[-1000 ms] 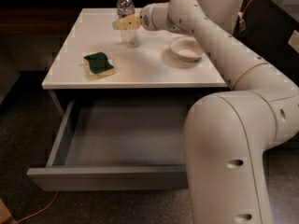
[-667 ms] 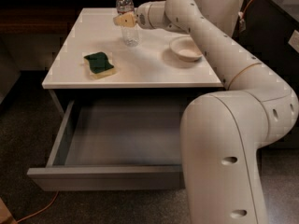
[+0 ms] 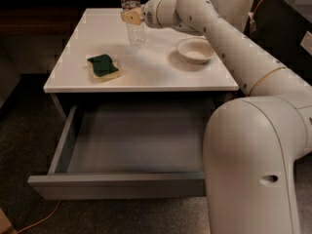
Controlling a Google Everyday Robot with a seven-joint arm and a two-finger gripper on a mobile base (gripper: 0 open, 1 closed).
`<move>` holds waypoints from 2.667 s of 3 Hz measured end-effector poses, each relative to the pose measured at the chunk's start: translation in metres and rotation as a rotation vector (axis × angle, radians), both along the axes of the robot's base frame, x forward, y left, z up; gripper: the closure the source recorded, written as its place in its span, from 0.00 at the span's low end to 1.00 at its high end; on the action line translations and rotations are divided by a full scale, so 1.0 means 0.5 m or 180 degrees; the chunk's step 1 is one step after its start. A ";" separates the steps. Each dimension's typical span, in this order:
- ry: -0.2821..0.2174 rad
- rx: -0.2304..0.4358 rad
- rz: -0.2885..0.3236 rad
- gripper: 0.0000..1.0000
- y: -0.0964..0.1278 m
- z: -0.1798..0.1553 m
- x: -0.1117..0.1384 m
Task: Place water bottle into top drawer
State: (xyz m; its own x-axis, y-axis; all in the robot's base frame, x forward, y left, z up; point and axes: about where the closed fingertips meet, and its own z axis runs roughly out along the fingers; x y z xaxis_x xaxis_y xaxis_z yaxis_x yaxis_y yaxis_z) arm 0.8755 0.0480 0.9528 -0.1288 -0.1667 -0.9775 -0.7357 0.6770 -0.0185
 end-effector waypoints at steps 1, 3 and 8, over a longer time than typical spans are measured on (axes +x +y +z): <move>-0.0100 0.0083 0.0004 0.99 -0.015 0.036 -0.063; -0.0023 0.0293 0.0055 1.00 -0.027 0.060 -0.314; 0.0028 0.0226 0.0447 1.00 -0.088 0.059 -0.608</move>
Offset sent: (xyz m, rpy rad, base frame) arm -0.1297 -0.0196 0.0305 0.0724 -0.0315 0.0112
